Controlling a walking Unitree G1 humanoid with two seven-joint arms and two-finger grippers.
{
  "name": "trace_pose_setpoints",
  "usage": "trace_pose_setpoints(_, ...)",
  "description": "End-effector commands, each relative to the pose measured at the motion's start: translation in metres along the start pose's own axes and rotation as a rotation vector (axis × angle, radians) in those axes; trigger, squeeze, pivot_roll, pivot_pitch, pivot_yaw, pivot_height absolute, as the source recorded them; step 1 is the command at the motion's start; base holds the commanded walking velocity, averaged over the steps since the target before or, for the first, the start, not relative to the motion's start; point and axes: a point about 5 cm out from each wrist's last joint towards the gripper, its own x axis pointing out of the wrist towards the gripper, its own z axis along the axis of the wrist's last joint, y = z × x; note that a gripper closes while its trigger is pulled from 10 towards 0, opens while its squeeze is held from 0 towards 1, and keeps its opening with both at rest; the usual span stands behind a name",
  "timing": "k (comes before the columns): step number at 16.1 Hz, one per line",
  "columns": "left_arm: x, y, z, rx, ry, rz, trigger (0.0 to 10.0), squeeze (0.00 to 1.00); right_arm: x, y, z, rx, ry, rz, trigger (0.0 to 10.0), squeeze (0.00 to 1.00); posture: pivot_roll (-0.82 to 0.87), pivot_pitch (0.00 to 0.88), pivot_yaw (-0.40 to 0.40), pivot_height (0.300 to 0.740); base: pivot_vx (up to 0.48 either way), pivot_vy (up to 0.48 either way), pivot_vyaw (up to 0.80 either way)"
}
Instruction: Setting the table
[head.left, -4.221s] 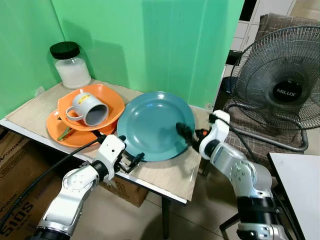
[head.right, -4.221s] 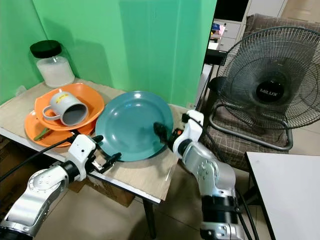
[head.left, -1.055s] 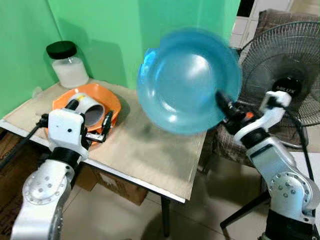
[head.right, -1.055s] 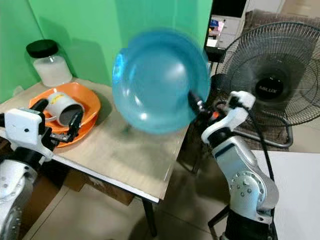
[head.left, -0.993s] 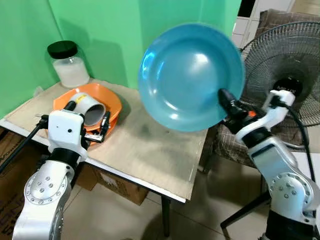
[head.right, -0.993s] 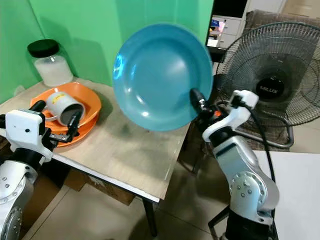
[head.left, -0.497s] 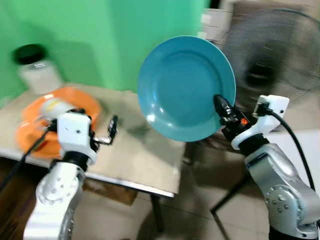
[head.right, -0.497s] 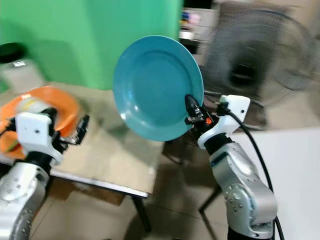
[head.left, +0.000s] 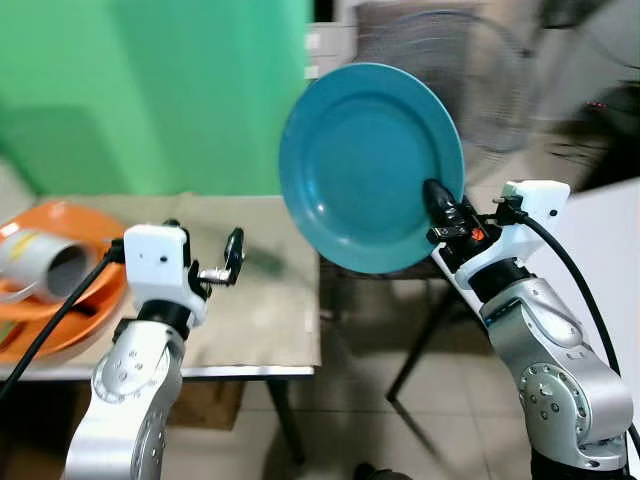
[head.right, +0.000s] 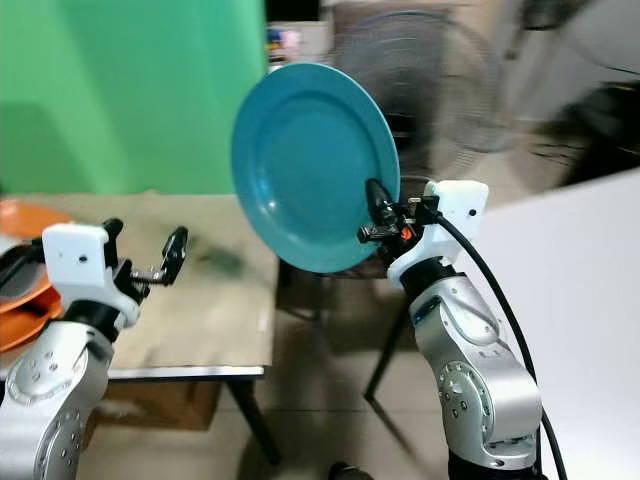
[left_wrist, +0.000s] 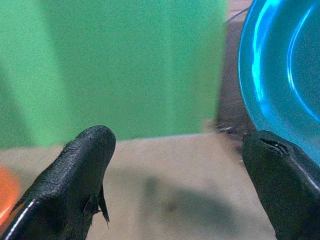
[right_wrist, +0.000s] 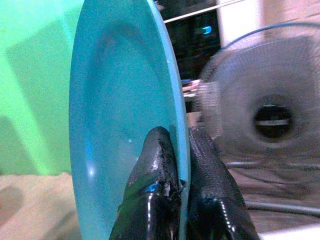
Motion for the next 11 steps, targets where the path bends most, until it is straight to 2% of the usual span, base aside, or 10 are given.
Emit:
trace_pose_setpoints(1,0.002,0.000,-0.001,-0.004,0.008,0.001,10.0,0.00,0.000,0.005,0.014,-0.024,-0.067,0.024,10.0,0.00,-0.05,0.000,0.061,0.740,0.000,0.000,-0.80)
trace_pose_setpoints(4,0.003,0.001,0.000,-0.016,0.002,0.000,10.0,0.00,0.001,0.007,0.017,-0.015,-0.091,0.029,10.0,0.00,-0.05,0.000,0.060,0.740,0.000,0.000,-0.80)
trace_pose_setpoints(5,0.003,-0.001,0.002,-0.033,-0.010,-0.003,10.0,0.00,0.002,0.009,0.018,0.004,-0.102,0.041,10.0,0.00,-0.05,0.000,0.056,0.740,0.000,0.000,-0.80)
trace_pose_setpoints(6,0.004,-0.002,0.005,-0.086,-0.033,0.011,10.0,0.00,0.002,0.010,0.018,0.006,-0.100,0.041,10.0,0.00,-0.05,0.000,0.054,0.740,0.000,0.000,-0.80)
trace_pose_setpoints(7,0.006,0.003,0.013,-0.140,-0.126,0.133,10.0,0.00,0.002,0.009,0.017,0.008,-0.095,0.038,10.0,0.00,-0.05,0.000,0.048,0.740,0.000,0.000,-0.80)
trace_pose_setpoints(8,0.006,0.005,0.015,-0.138,-0.148,0.173,10.0,0.00,0.002,0.009,0.017,0.010,-0.095,0.036,10.0,0.00,-0.05,0.000,0.048,0.740,0.000,0.000,-0.80)
trace_pose_setpoints(9,0.006,0.006,0.014,-0.185,-0.162,0.233,10.0,0.00,0.002,0.009,0.015,0.021,-0.082,0.040,10.0,0.00,-0.05,0.000,0.041,0.740,0.000,0.000,-0.80)
trace_pose_setpoints(11,0.006,0.002,0.011,-0.172,-0.147,0.217,10.0,0.00,0.002,0.009,0.014,0.020,-0.077,0.037,10.0,0.00,-0.05,0.000,0.037,0.740,0.000,0.000,-0.80)
